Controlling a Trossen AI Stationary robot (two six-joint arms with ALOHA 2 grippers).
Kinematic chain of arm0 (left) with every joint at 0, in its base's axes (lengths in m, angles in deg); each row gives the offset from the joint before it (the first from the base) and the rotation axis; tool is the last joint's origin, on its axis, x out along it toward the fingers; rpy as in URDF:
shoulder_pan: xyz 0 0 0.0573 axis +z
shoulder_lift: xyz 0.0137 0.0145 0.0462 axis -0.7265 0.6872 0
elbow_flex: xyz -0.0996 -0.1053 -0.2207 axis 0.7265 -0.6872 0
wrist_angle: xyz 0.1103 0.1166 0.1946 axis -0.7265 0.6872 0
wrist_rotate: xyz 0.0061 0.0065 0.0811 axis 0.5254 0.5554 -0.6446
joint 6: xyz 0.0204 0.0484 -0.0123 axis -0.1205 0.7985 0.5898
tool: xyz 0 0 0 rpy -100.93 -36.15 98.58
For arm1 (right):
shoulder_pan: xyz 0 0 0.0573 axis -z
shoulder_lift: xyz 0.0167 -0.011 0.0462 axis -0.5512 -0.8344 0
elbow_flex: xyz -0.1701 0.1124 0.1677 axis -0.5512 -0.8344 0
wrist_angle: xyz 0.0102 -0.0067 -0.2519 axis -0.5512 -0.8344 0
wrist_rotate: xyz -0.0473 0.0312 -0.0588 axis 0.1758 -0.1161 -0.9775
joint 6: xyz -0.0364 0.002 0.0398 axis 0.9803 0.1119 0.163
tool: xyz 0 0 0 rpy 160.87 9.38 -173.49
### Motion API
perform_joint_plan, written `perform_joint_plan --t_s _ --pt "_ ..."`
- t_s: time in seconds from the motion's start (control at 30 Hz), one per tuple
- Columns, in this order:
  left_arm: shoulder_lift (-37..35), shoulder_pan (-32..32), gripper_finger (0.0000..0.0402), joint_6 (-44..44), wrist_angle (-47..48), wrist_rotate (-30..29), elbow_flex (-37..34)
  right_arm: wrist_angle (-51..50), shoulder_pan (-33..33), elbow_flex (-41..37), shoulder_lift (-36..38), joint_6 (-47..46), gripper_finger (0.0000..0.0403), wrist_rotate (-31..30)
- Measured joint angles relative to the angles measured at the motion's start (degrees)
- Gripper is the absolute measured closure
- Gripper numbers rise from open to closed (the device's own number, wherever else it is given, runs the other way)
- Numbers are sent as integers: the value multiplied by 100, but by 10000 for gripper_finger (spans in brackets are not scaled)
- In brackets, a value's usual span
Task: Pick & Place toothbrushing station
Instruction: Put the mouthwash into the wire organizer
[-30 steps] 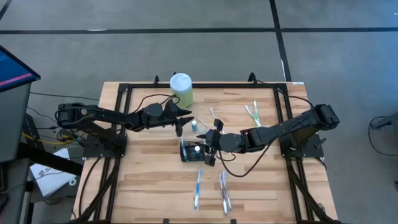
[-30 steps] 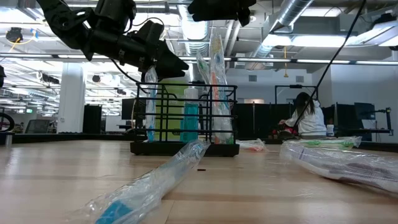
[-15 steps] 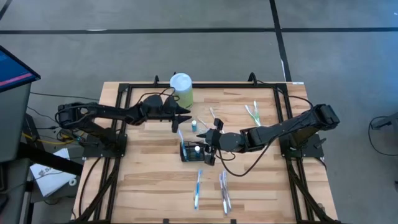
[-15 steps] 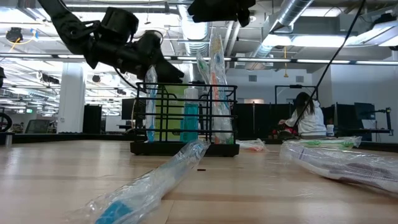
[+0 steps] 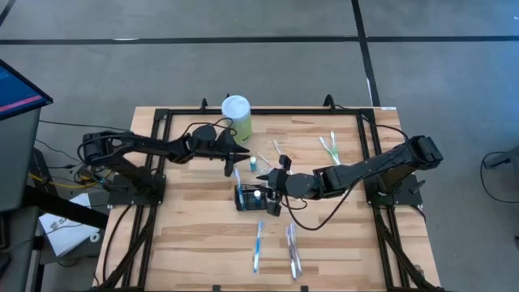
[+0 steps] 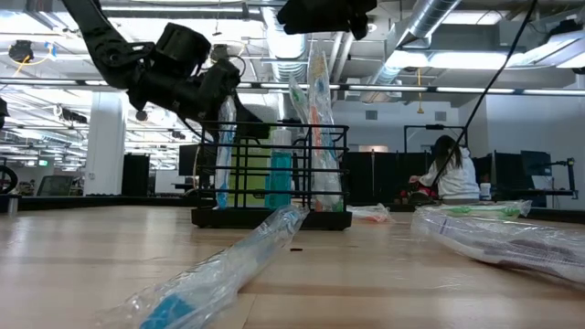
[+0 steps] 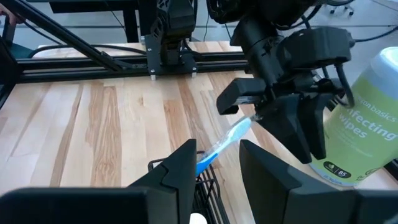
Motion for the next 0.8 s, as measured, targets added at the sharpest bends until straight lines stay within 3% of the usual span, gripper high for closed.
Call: perform_joint_plan --t_s 0.57,0.8 --pt "353 -340 309 328 -6 -71 -2 -45 -1 0 0 0 290 5" --pt "353 -437 309 343 -2 -495 -2 -45 -1 0 0 0 290 5"
